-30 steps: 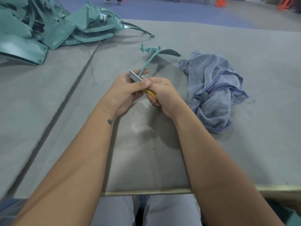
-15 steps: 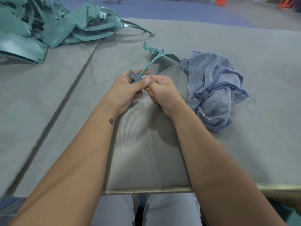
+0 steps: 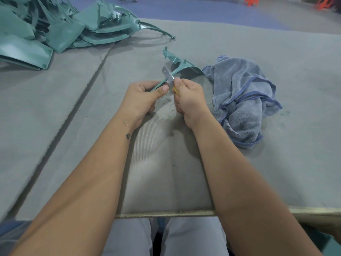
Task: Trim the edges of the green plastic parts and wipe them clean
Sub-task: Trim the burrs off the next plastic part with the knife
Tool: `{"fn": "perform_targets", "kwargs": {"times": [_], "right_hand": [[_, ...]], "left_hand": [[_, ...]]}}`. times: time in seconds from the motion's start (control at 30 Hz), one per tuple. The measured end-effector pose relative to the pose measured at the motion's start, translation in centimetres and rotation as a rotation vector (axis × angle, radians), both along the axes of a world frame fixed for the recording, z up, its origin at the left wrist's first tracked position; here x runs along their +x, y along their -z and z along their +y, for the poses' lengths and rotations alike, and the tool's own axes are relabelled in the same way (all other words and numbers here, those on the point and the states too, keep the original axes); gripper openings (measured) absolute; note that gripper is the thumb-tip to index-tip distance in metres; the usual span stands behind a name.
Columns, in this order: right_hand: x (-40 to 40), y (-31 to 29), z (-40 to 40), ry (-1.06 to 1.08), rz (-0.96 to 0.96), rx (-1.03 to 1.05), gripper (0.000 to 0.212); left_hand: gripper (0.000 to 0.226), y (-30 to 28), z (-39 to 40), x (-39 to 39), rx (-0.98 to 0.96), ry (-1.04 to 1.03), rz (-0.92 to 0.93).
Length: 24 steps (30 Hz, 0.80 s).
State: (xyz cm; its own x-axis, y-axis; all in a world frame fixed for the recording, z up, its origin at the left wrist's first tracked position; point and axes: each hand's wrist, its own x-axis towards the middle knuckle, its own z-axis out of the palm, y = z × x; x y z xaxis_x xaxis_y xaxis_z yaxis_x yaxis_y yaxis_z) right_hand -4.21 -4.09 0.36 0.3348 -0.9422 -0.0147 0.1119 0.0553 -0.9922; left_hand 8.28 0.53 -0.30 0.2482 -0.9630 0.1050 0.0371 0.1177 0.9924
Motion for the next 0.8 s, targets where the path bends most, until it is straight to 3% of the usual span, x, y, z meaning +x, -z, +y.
{"fn": "perform_targets", "kwargs": {"times": [0.1, 0.27, 0.33, 0.4, 0.53, 0.73, 0.8], "right_hand": [[0.0, -0.1, -0.1, 0.071, 0.04, -0.026, 0.035], [-0.2, 0.0, -0.1, -0.021, -0.027, -0.001, 0.036], [-0.2, 0.3, 0.0, -0.059, 0.019, -0.042, 0.036], [-0.1, 0.4, 0.1, -0.079, 0.067, -0.089, 0.035], [-0.1, 0.6, 0.1, -0.1, 0.074, -0.124, 0.034], [-0.3, 0.6, 0.2, -0.147, 0.056, -0.154, 0.034], [-0.3, 0.5, 0.3, -0.146, 0.046, -0.147, 0.034]], "left_hand": [[0.012, 0.0, 0.3, 0.1, -0.017, -0.054, -0.075], [0.013, 0.0, 0.3, 0.8, -0.114, -0.243, -0.795], [0.018, 0.1, 0.2, 0.7, -0.108, -0.236, -0.904], [0.027, 0.1, 0.3, 0.5, -0.103, -0.2, -0.883], [0.019, 0.1, 0.1, 0.2, -0.064, -0.188, -0.768], [0.03, -1.2, -0.1, -0.3, 0.041, -0.123, 0.001], [0.032, -1.3, 0.0, -0.3, 0.06, -0.059, 0.091]]}}
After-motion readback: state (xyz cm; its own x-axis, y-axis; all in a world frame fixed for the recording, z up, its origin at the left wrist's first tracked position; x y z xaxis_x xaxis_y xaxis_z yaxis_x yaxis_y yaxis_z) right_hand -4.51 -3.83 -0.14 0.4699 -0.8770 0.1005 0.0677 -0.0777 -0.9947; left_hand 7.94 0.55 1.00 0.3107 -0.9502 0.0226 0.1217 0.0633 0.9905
